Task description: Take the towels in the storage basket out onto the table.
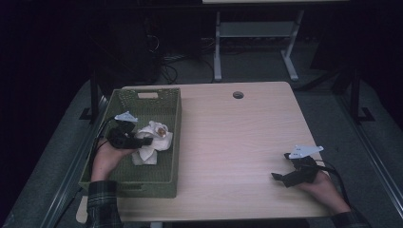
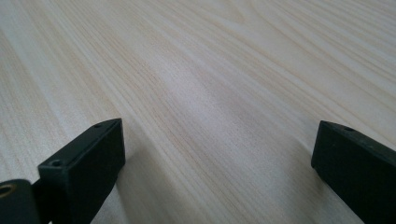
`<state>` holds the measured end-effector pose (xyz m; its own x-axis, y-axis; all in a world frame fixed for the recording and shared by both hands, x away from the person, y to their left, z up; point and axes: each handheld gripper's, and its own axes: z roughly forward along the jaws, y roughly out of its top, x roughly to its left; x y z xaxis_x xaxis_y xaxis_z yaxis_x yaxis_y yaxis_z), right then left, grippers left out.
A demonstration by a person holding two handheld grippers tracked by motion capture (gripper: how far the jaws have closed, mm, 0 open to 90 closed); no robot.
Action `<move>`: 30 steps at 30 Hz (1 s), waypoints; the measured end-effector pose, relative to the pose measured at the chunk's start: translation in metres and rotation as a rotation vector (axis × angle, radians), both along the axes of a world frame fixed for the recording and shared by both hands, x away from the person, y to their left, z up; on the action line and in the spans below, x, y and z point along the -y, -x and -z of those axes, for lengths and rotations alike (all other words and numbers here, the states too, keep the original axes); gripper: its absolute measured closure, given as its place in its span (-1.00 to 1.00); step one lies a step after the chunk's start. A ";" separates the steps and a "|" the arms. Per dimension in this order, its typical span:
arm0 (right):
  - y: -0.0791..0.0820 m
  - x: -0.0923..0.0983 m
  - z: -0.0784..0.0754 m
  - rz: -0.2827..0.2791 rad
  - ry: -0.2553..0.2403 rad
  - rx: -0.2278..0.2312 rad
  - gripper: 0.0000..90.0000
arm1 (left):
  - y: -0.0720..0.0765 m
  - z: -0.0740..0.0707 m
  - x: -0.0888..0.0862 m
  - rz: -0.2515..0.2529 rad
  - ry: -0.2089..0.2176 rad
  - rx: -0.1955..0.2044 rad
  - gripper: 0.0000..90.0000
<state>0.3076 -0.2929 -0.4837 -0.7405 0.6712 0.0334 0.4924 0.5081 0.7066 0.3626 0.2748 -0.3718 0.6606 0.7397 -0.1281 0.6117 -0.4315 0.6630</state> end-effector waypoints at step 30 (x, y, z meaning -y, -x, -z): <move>0.000 0.000 0.000 0.001 -0.001 0.000 -0.95 | 0.019 -0.065 0.016 0.039 0.205 0.141 0.51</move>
<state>0.3076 -0.2929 -0.4837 -0.7402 0.6715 0.0338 0.4926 0.5074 0.7070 0.3439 0.2585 -0.3071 0.7104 0.6812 -0.1769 0.4920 -0.3009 0.8169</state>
